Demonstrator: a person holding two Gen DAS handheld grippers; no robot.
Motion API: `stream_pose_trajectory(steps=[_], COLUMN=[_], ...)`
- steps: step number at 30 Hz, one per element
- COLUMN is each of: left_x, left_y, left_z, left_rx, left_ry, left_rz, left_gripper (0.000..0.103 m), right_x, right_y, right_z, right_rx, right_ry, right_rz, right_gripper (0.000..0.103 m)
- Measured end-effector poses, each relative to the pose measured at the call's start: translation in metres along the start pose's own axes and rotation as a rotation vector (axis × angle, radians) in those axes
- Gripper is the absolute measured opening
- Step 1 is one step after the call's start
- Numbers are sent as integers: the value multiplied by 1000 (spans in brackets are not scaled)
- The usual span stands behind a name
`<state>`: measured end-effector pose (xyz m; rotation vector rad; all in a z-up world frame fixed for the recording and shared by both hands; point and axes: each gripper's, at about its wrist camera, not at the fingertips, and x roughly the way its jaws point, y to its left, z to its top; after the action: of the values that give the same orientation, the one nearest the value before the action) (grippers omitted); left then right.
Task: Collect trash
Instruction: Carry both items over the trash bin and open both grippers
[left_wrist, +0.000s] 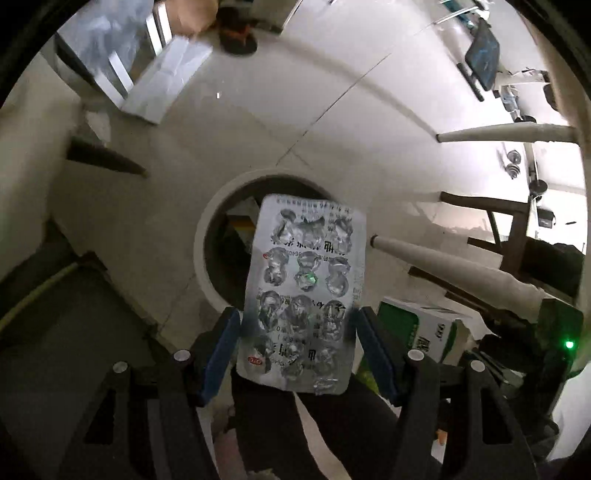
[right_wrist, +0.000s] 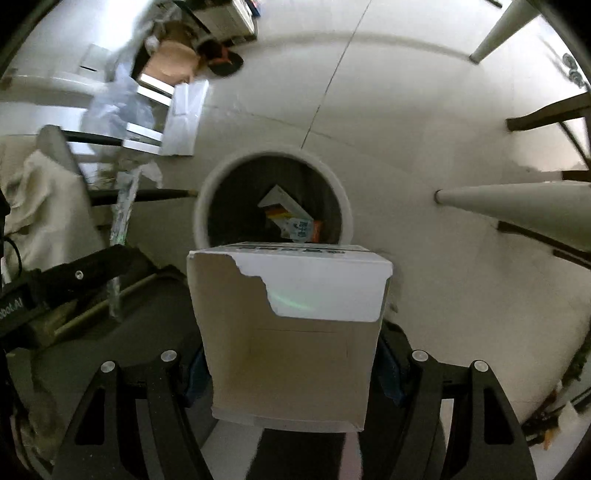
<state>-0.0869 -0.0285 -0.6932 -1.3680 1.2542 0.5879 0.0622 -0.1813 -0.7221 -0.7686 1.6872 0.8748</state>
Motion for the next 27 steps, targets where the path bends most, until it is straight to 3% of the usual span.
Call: stream_pose_trajectory(steps=[4, 6, 10, 14, 17, 23, 27], left_x=[33, 37, 39, 32, 18, -22, -52], left_y=[25, 33, 44, 41, 32, 13, -1], left_z=[6, 4, -8, -23, -32, -52, -64], left_rx=[-30, -40, -42, -14, 14, 21, 0], left_ry=[-34, -79, -129, -126, -136, -162, -168], left_rz=[31, 93, 214, 297, 347, 383, 375], left_gripper=[75, 85, 86, 88, 98, 98, 98], right_x=[60, 82, 92, 85, 70, 29, -1], right_y=[-11, -15, -14, -5, -4, 4, 10], right_z=[19, 24, 25, 25, 19, 8, 1], right_rx=[-15, -39, -94, -110, -124, -152, -161], right_ry=[-1, -9, -47, -42, -48, -53, -46], right_rz=[61, 52, 10, -49, -120, -182, -177], right_gripper=[83, 103, 103, 103, 103, 103, 103])
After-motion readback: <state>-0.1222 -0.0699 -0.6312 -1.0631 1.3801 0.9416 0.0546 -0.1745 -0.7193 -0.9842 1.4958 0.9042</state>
